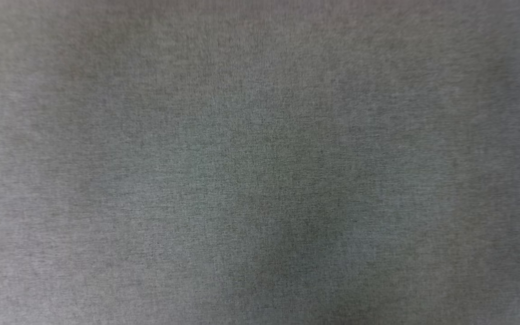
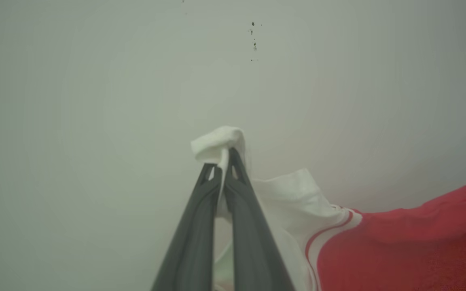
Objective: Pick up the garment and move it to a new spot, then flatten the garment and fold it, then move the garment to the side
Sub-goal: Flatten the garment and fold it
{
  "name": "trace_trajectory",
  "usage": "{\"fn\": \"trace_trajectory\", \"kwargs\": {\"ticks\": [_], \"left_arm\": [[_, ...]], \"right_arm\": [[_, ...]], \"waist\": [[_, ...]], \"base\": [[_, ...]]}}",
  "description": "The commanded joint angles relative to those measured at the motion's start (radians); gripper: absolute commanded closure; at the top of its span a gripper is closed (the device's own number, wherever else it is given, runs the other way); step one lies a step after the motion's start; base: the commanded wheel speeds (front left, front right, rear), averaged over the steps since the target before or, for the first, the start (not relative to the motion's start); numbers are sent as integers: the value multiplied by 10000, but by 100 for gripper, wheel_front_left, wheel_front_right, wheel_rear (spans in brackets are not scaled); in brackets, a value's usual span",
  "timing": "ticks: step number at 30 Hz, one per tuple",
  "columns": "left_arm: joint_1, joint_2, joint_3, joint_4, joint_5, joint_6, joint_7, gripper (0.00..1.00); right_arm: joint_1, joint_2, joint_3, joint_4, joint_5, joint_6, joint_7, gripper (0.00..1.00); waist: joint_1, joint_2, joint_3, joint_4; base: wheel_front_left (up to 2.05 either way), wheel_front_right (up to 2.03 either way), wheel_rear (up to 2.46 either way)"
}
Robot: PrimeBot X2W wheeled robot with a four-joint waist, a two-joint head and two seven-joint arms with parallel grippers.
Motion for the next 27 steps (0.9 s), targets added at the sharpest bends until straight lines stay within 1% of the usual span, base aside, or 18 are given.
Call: {"fn": "trace_trajectory", "kwargs": {"ticks": [1, 7, 10, 13, 15, 16, 17, 21, 22, 27], "left_arm": [[13, -71, -55, 123, -22, -26, -73, 100], [634, -285, -89, 659, -308, -193, -261, 100], [1113, -419, -7, 997, -592, -317, -416, 100], [1861, -571, 35, 1351, -867, -438, -491, 100], [2066, -574, 71, 1422, -982, -476, -525, 100], [2634, -578, 137, 1566, -1181, -539, -582, 100], [2634, -578, 137, 1566, -1181, -539, -582, 100], [4143, -604, 132, 1648, -1553, -671, -714, 100], [5465, -536, 145, 1508, -1840, -751, -795, 100], [8030, -329, 140, 799, -2209, -761, -939, 100]], "right_arm": [[-159, 59, 136, 260, 34, -7, -108, 100], [-174, 148, 799, 1187, 270, -7, -481, 100], [193, 192, 1181, 1628, 496, -7, -701, 100], [726, 189, 1583, 2018, 735, -7, -925, 100], [883, 183, 1702, 2080, 849, -7, -974, 100], [1379, 211, 1967, 2203, 1069, -7, -1136, 100], [1379, 211, 1967, 2203, 1069, -7, -1136, 100], [2731, 184, 2518, 2309, 1526, -7, -1383, 100], [3920, 99, 2867, 2192, 1971, -7, -1566, 100], [6025, -103, 3452, 1692, 2706, -7, -1867, 100]], "waist": [[-2, 0, 469, 44], [-2, 0, 729, 69], [-2, 0, 517, 80], [-2, 0, 83, 124], [-2, 0, -65, 139], [-2, 0, -432, 137], [-2, 0, -432, 137], [-2, 0, -1381, 153], [-2, 0, -2075, 183], [-2, 0, -3194, 219]], "base": [[0, 0, 0], [0, 0, 0], [0, 0, 0], [0, 0, 0], [0, 0, 0], [0, 0, 0], [0, 0, 0], [0, 0, 0], [0, 0, 0], [0, 0, 0]]}}
